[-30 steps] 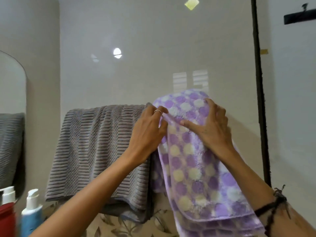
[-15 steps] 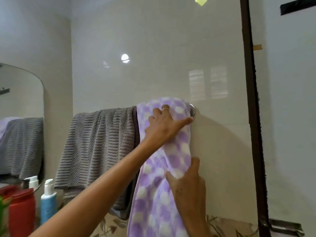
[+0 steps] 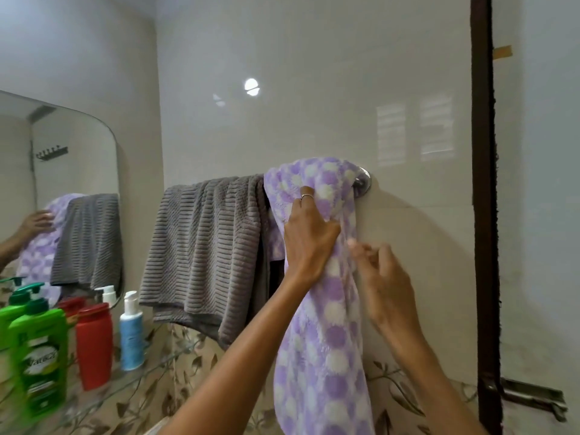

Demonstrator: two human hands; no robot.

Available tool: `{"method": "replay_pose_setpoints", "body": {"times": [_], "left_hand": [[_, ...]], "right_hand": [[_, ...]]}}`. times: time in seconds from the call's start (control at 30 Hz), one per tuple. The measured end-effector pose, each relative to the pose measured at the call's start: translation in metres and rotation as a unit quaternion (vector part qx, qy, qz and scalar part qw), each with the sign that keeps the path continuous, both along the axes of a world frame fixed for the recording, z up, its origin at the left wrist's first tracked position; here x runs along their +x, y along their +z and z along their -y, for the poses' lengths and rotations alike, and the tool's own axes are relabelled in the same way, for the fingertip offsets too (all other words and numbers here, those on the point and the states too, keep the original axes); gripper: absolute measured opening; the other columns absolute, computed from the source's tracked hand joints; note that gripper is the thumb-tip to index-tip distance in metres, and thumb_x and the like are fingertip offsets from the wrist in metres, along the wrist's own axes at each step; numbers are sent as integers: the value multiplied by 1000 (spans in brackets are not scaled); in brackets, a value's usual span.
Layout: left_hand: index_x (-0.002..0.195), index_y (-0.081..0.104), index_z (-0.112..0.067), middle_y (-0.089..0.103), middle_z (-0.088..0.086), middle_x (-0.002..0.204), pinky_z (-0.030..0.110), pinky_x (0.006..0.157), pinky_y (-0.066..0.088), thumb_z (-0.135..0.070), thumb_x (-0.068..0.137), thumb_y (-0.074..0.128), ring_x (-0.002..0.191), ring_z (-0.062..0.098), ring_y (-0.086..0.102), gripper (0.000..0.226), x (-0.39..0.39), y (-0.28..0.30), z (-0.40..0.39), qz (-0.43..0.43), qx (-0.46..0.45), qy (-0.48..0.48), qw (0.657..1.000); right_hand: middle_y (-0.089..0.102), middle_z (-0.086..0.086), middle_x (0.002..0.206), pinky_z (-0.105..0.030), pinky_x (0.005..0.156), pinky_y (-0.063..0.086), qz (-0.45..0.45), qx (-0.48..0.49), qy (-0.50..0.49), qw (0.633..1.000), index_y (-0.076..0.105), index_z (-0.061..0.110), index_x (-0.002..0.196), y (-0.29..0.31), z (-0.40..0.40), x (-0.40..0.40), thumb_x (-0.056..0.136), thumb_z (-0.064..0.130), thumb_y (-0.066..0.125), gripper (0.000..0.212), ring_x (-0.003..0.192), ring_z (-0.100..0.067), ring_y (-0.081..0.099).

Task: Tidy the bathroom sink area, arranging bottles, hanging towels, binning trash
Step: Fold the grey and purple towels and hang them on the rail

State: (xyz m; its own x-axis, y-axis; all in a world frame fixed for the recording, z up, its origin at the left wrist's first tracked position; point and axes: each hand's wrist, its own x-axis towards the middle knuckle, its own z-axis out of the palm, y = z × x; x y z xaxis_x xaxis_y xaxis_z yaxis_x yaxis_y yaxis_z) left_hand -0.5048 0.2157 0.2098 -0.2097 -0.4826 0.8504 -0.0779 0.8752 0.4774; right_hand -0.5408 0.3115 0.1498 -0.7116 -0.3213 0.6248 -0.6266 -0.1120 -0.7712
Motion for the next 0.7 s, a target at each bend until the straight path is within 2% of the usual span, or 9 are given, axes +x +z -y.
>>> {"method": "replay_pose_setpoints", "body": {"times": [0.13, 0.23, 0.3, 0.37, 0.43, 0.47, 0.53, 0.63, 0.7], "left_hand": [[129, 39, -11, 64, 13, 110, 38, 79, 44, -26, 81, 58, 103, 36, 59, 54, 3, -2, 9, 28, -5, -35, 999], [136, 35, -12, 66, 11, 113, 38, 83, 46, -33, 82, 59, 106, 33, 60, 63, 7, 3, 15, 64, -10, -42, 997], [123, 47, -16, 68, 3, 98, 33, 70, 44, -42, 79, 61, 92, 25, 63, 53, 13, 5, 18, 100, -27, -52, 993], [103, 58, -20, 66, -6, 82, 34, 65, 48, -46, 77, 59, 77, 16, 63, 37, 22, 12, 31, 125, 7, -127, 984], [85, 66, -19, 68, -3, 75, 33, 63, 53, -36, 81, 53, 66, 12, 66, 22, 34, 24, 49, 67, 59, -224, 970], [78, 68, -18, 69, 0, 73, 32, 62, 53, -31, 82, 51, 64, 12, 66, 22, 38, 32, 60, 21, 58, -224, 973], [86, 70, -17, 73, 5, 87, 33, 69, 52, -27, 86, 48, 80, 19, 69, 23, 41, 54, 87, 9, -18, -117, 993], [127, 51, -14, 56, 11, 133, 37, 93, 41, -20, 95, 39, 122, 27, 52, 35, 34, 77, 131, 138, -56, 9, 989], [131, 45, -6, 51, 19, 134, 40, 99, 37, -16, 98, 32, 125, 34, 47, 37, 24, 78, 153, 206, -52, 43, 976]], "right_hand": [[63, 1, 105, -33, 88, 45, 7, -1, 48, 999, 53, 13, 111, 81, 34, -23, 77, 58, 60, 57, 99, -20, 60], [59, -13, 124, -34, 95, 48, 61, 9, 50, 997, 36, -5, 131, 118, 66, -24, 69, 52, 71, 92, 113, -27, 58], [54, -15, 127, -25, 85, 44, 57, -16, 2, 998, 29, -6, 132, 119, 75, -26, 71, 39, 74, 88, 114, -28, 56], [54, -14, 128, -26, 83, 42, 52, -53, -17, 997, 34, 2, 130, 110, 75, -31, 74, 30, 73, 74, 115, -30, 55], [55, -13, 130, -33, 94, 46, 61, -75, 4, 995, 35, 8, 134, 102, 73, -35, 73, 27, 74, 75, 116, -31, 54], [55, -12, 130, -37, 97, 45, 63, -81, 13, 995, 34, 12, 136, 99, 72, -36, 73, 26, 75, 77, 116, -31, 54], [57, -9, 129, -38, 99, 45, 58, -100, 23, 993, 35, 16, 136, 95, 71, -34, 72, 23, 75, 76, 115, -30, 55], [59, -7, 125, -40, 99, 45, 58, -119, 26, 991, 38, 19, 134, 89, 71, -29, 72, 22, 74, 72, 112, -29, 56], [60, -2, 115, -36, 96, 47, 60, -126, 23, 990, 39, 20, 133, 83, 70, -27, 72, 24, 74, 70, 105, -27, 58]]}}
